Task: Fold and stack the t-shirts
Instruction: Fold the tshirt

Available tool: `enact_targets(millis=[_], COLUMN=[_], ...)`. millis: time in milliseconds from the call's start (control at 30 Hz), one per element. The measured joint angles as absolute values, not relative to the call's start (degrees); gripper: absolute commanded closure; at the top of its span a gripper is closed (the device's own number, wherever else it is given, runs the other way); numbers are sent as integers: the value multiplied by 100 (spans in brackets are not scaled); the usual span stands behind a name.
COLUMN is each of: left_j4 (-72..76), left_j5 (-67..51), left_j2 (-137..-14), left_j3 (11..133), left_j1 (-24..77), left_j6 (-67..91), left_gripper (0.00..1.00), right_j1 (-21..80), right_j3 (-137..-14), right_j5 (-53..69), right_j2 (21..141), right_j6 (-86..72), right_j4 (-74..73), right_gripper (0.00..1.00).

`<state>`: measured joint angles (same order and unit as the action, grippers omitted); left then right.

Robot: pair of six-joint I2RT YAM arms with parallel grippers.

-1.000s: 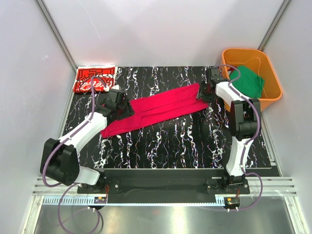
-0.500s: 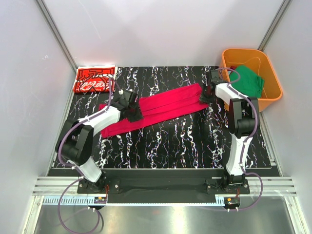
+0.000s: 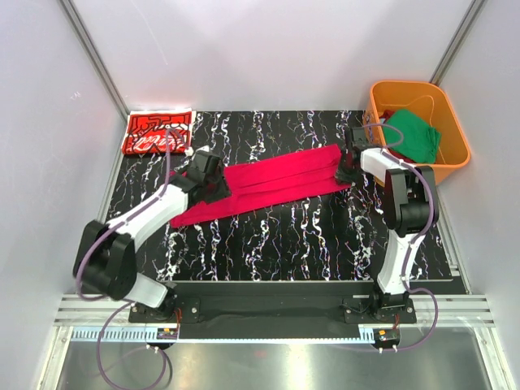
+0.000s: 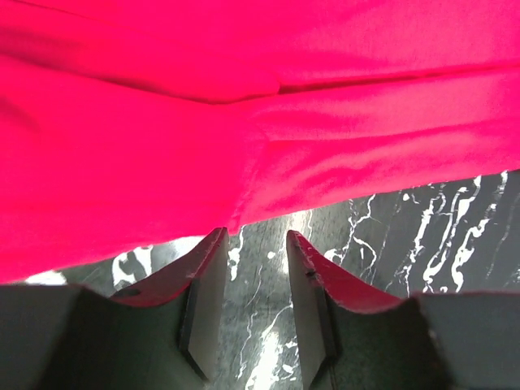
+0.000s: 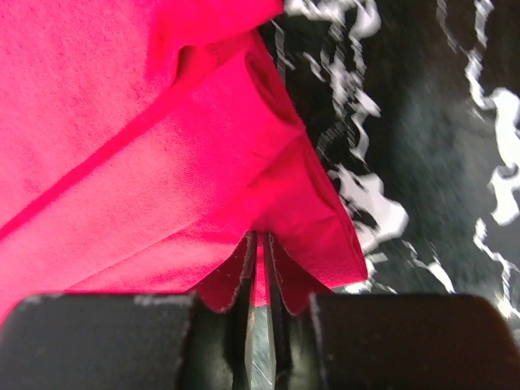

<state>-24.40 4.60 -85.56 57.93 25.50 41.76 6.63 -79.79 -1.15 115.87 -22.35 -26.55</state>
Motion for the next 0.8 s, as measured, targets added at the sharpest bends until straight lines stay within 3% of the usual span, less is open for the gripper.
enact_targets(millis=[67, 167, 467, 800], left_j4=[-2502, -2655, -2816, -3030], left_j5=[558, 631, 513, 768], left_j2=[-8226, -7752, -7682, -7310], left_j3=[5669, 5424, 5085, 4342], left_j1=[2530, 2449, 1621, 888], left_j6=[4145, 4082, 3968, 4403], left_gripper=[53, 48, 62, 59], right_j1=[663, 687, 1365, 2829], right_j3=[-7870, -7730, -7616, -7253], right_j5=[-193, -209, 438, 2617], right_j2=[11487, 11347, 10663, 11093], right_j6=[-2233, -2235, -2329, -3752], right_j4=[-2689, -2762, -2768, -878], right_gripper=[79, 66, 43, 43])
